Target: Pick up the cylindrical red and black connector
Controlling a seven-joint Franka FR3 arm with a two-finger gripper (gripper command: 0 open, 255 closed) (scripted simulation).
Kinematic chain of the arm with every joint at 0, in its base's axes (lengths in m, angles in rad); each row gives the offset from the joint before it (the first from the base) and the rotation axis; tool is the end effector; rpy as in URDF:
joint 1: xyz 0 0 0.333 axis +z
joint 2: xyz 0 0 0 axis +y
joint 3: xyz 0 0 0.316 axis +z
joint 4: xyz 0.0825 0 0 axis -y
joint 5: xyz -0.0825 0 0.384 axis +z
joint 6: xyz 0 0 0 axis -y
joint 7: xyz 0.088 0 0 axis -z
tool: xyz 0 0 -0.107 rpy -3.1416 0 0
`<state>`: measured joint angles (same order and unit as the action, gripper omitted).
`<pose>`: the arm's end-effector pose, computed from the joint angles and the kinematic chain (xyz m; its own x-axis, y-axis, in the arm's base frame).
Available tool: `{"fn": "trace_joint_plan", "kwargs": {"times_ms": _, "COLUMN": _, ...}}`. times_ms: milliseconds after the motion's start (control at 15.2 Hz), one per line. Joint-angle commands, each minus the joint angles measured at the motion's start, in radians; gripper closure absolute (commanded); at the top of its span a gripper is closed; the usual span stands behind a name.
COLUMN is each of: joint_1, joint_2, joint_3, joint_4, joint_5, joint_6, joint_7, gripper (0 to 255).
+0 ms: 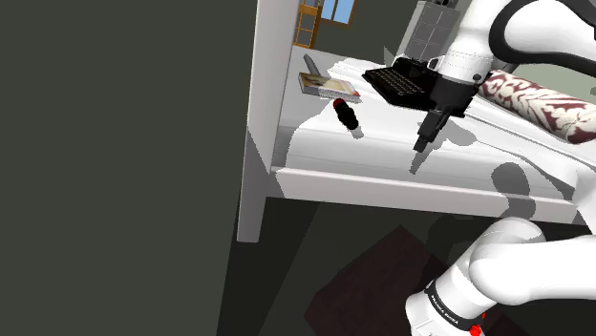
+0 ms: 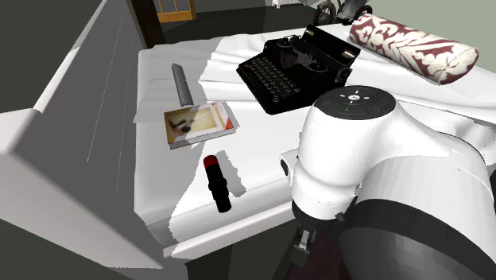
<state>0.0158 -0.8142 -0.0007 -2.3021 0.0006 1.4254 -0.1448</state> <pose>0.2838 0.0043 0.6116 0.9853 0.1595 -0.0616 0.1592 -0.9872 -0.0101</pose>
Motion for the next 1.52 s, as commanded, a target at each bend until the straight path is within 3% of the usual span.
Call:
{"fn": "trace_joint_plan", "kwargs": {"times_ms": 0, "joint_1": 0.000, "joint_2": 0.000, "joint_3": 0.000, "joint_4": 0.000, "joint_5": 0.000, "joint_6": 0.000, "joint_7": 0.000, "gripper": 0}}
{"fn": "trace_joint_plan", "kwargs": {"times_ms": 660, "joint_1": -0.057, "joint_2": 0.440, "joint_3": 0.102, "joint_4": 0.334, "joint_5": -0.033, "joint_6": 0.057, "joint_7": 0.233, "gripper": 0}}
{"fn": "trace_joint_plan", "kwargs": {"times_ms": 1254, "joint_1": -0.075, "joint_2": 0.864, "joint_3": 0.143, "joint_4": 0.788, "joint_5": -0.128, "joint_6": -0.037, "joint_7": 0.434, "gripper": 0}}
{"fn": "trace_joint_plan", "kwargs": {"times_ms": 1452, "joint_1": -0.074, "joint_2": 0.871, "joint_3": 0.141, "joint_4": 0.769, "joint_5": -0.130, "joint_6": -0.013, "joint_7": 0.442, "gripper": 0}}
